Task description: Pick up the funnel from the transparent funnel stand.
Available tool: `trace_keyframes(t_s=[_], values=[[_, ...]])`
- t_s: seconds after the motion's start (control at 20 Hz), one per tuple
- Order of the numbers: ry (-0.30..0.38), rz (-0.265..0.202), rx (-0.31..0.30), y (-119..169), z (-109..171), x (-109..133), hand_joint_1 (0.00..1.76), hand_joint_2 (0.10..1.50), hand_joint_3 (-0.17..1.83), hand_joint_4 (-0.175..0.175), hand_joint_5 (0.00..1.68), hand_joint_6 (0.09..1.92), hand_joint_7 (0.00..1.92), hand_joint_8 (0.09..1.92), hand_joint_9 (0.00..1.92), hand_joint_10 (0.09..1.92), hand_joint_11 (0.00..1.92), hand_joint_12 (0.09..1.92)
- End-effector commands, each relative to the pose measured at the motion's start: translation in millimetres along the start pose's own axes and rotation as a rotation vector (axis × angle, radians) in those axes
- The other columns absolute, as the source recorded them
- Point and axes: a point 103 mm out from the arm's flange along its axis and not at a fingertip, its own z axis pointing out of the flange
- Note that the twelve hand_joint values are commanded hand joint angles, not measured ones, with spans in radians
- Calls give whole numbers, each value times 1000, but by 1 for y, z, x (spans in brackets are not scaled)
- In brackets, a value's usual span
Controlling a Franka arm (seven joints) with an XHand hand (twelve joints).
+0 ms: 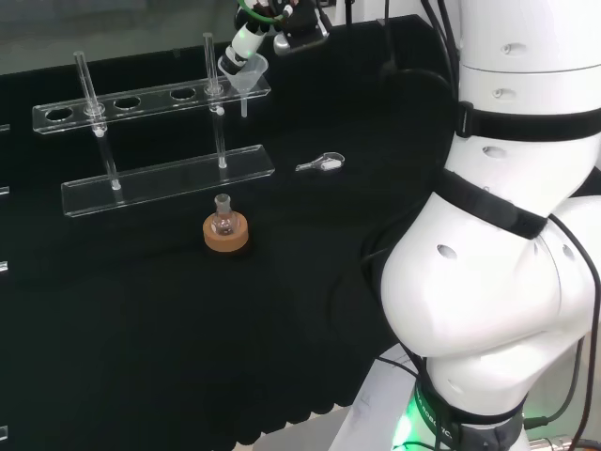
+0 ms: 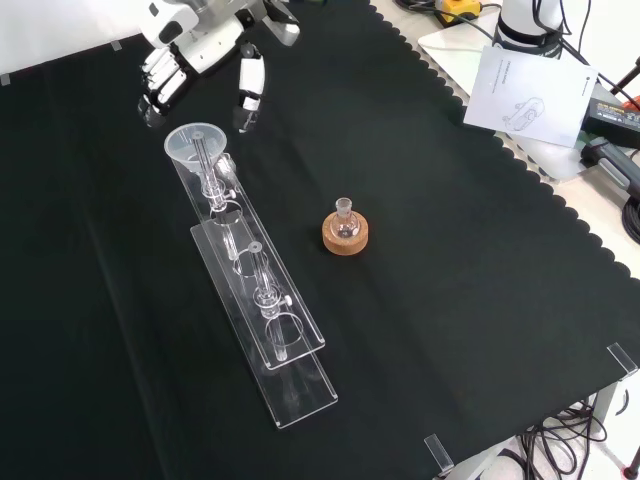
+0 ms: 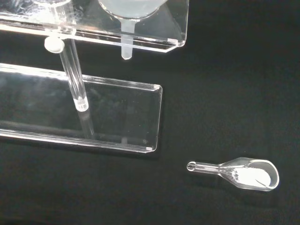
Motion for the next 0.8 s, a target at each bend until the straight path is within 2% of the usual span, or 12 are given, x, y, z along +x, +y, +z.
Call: trace_keyframes(t_s=[0.05, 0.25, 0.55, 0.6, 0.8], values=[[-35, -1, 31, 10, 4, 5, 542, 781, 212, -32, 184, 87, 0, 407, 155, 791, 118, 1502], [-53, -14, 54, 17, 4, 12, 565, 764, 211, -32, 152, 87, 0, 344, 127, 807, 121, 1508], [-30, -21, 80, 27, 11, 13, 564, 756, 212, -31, 138, 87, 0, 326, 113, 815, 121, 1511], [0, -10, 83, 28, 15, 9, 561, 756, 212, -31, 136, 87, 0, 324, 111, 816, 121, 1512], [-11, -14, 94, 32, 17, 11, 552, 753, 214, -30, 127, 87, 0, 315, 105, 822, 121, 1514]])
